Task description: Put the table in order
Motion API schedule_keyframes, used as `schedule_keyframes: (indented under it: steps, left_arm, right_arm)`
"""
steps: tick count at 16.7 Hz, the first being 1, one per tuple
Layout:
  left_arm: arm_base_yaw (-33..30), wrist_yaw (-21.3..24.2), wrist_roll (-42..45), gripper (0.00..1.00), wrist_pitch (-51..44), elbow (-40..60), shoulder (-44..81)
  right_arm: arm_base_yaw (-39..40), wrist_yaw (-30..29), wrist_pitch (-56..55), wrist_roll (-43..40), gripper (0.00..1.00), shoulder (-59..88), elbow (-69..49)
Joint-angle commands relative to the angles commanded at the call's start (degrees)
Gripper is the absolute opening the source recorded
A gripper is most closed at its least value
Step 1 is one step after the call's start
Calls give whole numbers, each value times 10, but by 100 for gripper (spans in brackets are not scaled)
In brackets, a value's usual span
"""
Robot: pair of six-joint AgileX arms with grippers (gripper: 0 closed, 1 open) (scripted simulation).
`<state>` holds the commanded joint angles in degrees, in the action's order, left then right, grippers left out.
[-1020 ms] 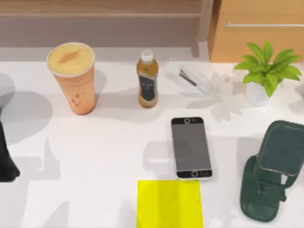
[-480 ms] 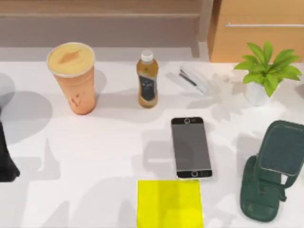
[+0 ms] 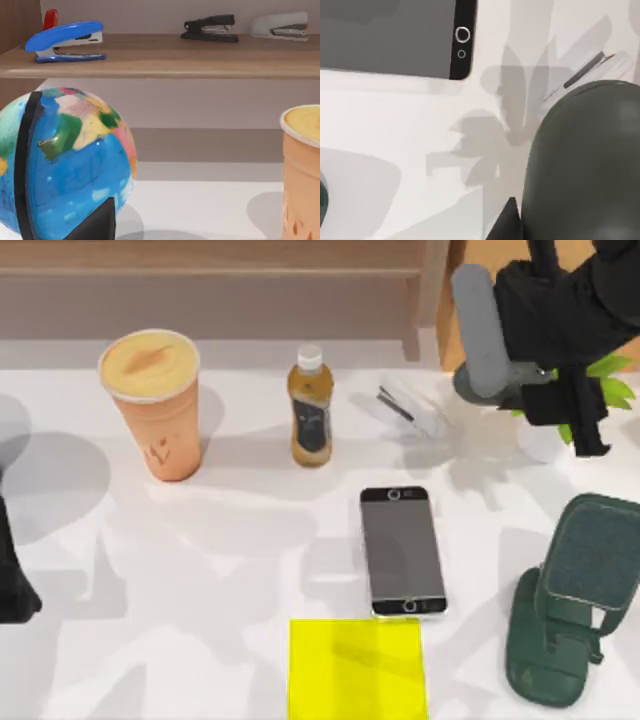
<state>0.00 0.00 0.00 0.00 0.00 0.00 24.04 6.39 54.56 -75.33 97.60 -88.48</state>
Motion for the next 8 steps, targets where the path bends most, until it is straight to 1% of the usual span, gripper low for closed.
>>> schedule_keyframes:
  steps: [4,8]
  left_arm:
    - [0,0,0,100,0,0,0]
    - [0,0,0,100,0,0,0]
  right_arm:
    - [136,-7,-7,-194,0,61,16]
    - [242,-27,-4,-363,0,122,58]
